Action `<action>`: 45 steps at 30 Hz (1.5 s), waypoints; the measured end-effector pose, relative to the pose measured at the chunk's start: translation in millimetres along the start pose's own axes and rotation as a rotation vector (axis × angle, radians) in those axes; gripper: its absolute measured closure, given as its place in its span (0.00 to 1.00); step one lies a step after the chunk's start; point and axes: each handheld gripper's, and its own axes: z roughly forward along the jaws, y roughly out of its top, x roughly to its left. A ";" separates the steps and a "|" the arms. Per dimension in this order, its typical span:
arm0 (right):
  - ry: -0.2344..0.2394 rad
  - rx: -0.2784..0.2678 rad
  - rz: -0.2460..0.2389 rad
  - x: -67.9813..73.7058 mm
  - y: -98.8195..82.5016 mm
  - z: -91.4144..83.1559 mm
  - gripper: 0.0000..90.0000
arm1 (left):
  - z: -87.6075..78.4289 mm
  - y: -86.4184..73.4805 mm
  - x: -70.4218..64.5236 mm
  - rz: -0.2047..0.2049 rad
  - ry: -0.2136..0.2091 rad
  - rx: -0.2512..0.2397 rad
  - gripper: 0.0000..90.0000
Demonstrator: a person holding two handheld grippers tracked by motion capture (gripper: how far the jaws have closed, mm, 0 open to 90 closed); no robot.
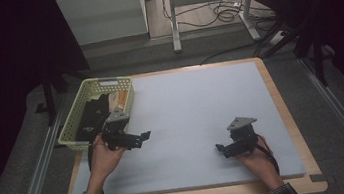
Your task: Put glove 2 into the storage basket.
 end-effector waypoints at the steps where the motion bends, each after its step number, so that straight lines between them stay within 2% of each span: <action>1: 0.000 0.000 0.000 0.0 0.0 0.0 0.05 | 1.2 -0.5 -2.2 0.005 -0.003 0.000 0.02; 7: 0.000 0.000 0.000 0.0 0.1 0.0 0.05 | 7.8 -4.2 -13.8 0.018 -0.033 -0.004 0.02; 20: 0.000 0.000 0.000 -0.1 0.1 0.0 0.05 | 24.2 -19.3 -33.8 0.067 -0.051 0.010 0.01; 26: 0.000 0.000 -0.001 -0.1 0.1 0.0 0.05 | 34.0 -31.9 -35.2 0.057 -0.088 0.010 0.00; 33: 0.000 0.000 -0.001 0.0 0.1 0.0 0.05 | 42.1 -45.1 -35.4 0.055 -0.099 0.024 0.00; 39: 0.000 -0.001 -0.001 0.0 0.1 0.0 0.05 | 48.3 -56.7 -37.0 0.074 -0.114 0.038 0.00; 45: -0.001 -0.001 -0.002 0.1 0.1 0.0 0.05 | 57.0 -66.7 -39.7 0.091 -0.106 0.077 0.00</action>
